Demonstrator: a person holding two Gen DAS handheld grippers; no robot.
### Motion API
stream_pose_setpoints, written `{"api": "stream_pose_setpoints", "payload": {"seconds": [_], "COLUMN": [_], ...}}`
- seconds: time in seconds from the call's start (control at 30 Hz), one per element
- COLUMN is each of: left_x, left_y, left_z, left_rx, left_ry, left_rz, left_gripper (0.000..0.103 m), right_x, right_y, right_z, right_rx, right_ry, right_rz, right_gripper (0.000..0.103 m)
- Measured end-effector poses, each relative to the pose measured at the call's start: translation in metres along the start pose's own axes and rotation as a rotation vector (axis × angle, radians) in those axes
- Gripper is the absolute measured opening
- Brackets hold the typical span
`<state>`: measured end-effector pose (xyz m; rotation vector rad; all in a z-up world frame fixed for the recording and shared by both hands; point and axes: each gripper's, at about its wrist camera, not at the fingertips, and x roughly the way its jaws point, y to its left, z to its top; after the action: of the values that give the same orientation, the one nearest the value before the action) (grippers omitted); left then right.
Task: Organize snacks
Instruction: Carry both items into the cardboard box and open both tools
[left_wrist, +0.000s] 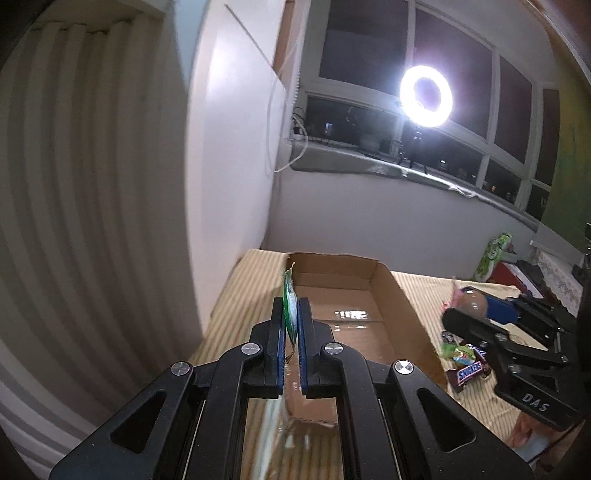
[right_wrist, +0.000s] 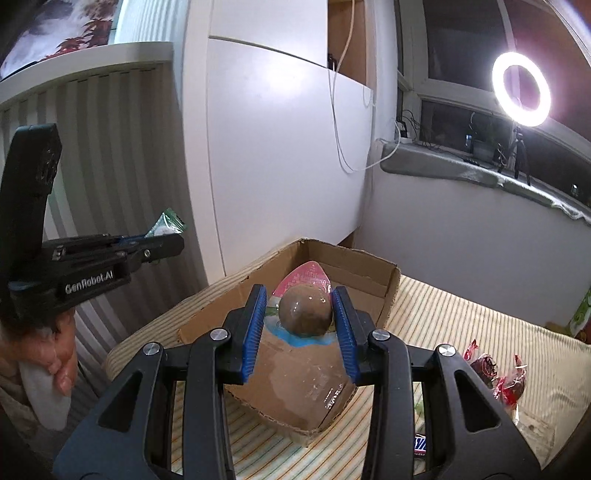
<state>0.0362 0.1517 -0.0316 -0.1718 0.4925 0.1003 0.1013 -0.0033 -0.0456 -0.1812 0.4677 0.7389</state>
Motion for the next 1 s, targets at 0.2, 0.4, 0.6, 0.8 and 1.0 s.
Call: {"api": "stream_pose_setpoints", "payload": {"seconds": [0.2, 0.4, 0.6, 0.8, 1.0], "left_x": [0.023, 0.048, 0.046, 0.035, 0.016], "left_y": [-0.016, -0.014, -0.003, 0.002, 0.017], "left_z": [-0.002, -0.007, -0.007, -0.002, 0.004], "left_rx": [0.008, 0.009, -0.046, -0.046, -0.075], "left_ry": [0.035, 0.086, 0.042, 0.038, 0.003], "left_rz": [-0.062, -0.062, 0.028, 0.041, 0.073], "left_gripper": [0.004, 0.005, 0.087, 0.087, 0.087], "right_x": [0.021, 0.045, 0.04, 0.025, 0.012], "right_y": [-0.008, -0.016, -0.025, -0.026, -0.015], "right_z": [-0.002, -0.013, -0.016, -0.016, -0.016], "right_rx": [0.004, 0.017, 0.035, 0.038, 0.034], "right_ry": [0.039, 0.091, 0.063, 0.047, 0.022], "right_rz": [0.011, 0.005, -0.024, -0.039, -0.024], "right_gripper": [0.038, 0.058, 0.078, 0.078, 0.078]}}
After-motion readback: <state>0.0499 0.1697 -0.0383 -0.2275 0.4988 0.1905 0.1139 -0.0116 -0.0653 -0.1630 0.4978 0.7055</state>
